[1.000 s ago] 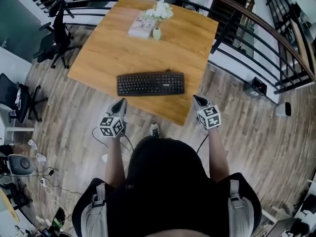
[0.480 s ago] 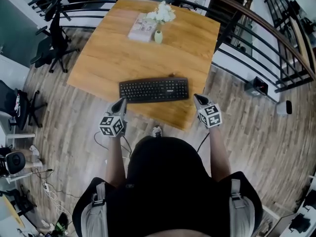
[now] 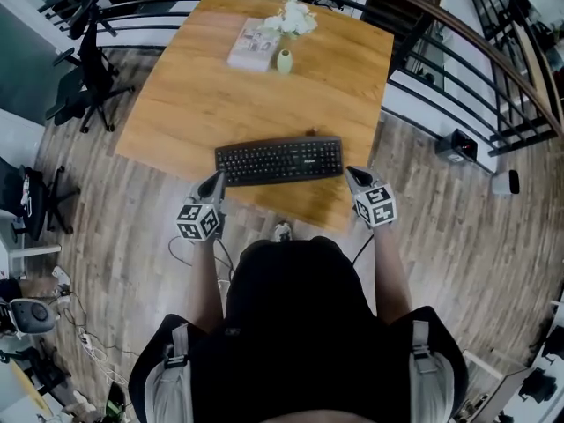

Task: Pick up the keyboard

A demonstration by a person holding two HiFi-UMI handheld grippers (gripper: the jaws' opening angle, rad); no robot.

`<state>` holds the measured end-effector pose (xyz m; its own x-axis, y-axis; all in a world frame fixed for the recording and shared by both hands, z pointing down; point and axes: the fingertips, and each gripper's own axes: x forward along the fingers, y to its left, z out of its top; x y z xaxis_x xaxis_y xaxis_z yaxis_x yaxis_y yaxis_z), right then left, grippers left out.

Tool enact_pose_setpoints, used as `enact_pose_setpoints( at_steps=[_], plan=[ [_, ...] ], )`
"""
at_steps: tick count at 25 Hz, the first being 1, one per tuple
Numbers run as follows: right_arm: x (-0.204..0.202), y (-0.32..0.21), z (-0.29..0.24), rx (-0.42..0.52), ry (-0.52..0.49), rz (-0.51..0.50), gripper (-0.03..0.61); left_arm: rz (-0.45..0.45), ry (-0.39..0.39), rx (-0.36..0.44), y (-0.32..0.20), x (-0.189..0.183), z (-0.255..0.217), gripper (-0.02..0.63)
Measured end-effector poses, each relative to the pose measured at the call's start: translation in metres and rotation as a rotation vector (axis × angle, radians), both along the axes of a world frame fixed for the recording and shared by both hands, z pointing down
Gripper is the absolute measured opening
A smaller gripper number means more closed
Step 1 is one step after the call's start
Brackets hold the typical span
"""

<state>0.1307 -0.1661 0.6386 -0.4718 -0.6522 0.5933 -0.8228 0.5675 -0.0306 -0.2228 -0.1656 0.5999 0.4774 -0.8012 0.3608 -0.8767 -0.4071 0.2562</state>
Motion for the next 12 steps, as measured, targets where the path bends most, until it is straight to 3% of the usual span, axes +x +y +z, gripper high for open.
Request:
enact_pose_setpoints(
  at_steps=[12],
  plan=[
    [-0.017,0.009,0.016,-0.029,0.024,0.0,0.005,0.003,0.019,-0.031,0.0,-0.018,0.019,0.012]
  ],
)
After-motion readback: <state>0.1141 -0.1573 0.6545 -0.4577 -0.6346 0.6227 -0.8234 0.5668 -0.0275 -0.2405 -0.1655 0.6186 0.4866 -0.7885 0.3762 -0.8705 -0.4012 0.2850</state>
